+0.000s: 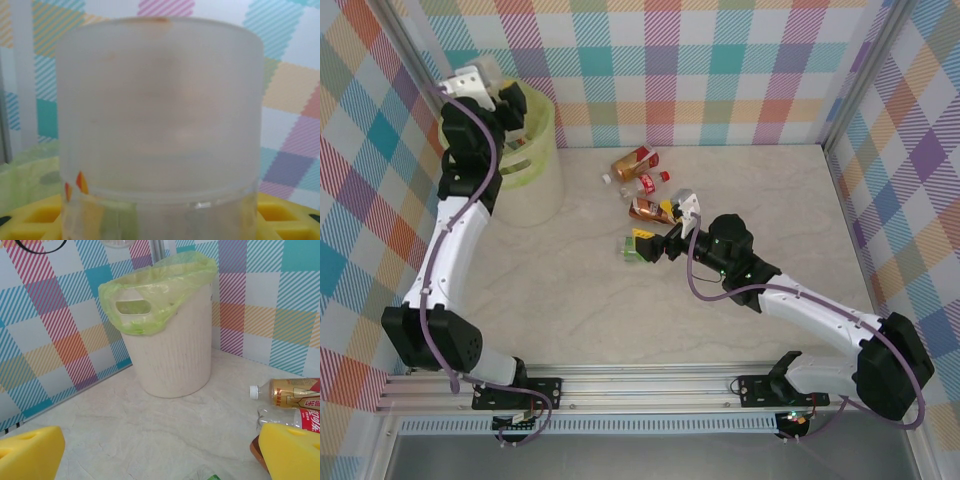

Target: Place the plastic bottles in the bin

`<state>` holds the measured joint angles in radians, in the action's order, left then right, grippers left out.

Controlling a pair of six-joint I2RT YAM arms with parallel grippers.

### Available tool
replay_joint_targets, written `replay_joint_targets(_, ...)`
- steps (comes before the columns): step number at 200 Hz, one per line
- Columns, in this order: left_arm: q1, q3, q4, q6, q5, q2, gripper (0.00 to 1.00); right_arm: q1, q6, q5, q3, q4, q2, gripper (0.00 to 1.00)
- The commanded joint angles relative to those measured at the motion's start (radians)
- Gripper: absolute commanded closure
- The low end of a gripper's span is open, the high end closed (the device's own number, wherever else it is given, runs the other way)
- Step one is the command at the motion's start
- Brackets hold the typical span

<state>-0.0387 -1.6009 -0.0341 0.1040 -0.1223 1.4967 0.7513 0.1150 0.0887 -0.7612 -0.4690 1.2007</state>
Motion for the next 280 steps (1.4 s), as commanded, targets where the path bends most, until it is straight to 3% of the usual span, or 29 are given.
replay_joint_targets(1,0.046,-0.087,0.057,0.040,0.038,0.072,0.47,-0.001,-0.011,0.020,-0.008,-0.004,-0.031,0.00)
replay_joint_targets(42,0.084,-0.154,0.113,0.065,0.037,0.200,0.44,-0.001,-0.017,0.014,-0.004,0.024,-0.051,0.00)
replay_joint_targets(83,0.091,-0.136,0.151,0.107,0.124,0.241,0.39,-0.001,-0.014,0.009,0.001,0.037,-0.058,0.00)
replay_joint_targets(116,0.092,-0.001,0.078,0.134,0.043,0.181,0.18,-0.001,-0.009,0.006,-0.004,0.043,-0.052,0.00)
replay_joint_targets(156,0.091,0.063,0.029,0.128,0.123,0.107,0.05,-0.001,-0.010,-0.002,-0.022,0.053,-0.035,0.00)
replay_joint_targets(198,0.091,0.018,0.096,0.134,0.211,0.080,0.00,-0.001,0.011,-0.034,-0.033,0.061,-0.012,0.00)
replay_joint_targets(224,0.091,0.007,0.128,0.164,0.234,0.056,0.00,-0.002,0.012,-0.117,-0.034,0.065,0.002,0.00)
replay_joint_targets(280,0.041,0.004,0.218,0.227,0.209,0.016,0.00,-0.010,-0.199,-0.129,-0.089,0.234,0.086,0.00)
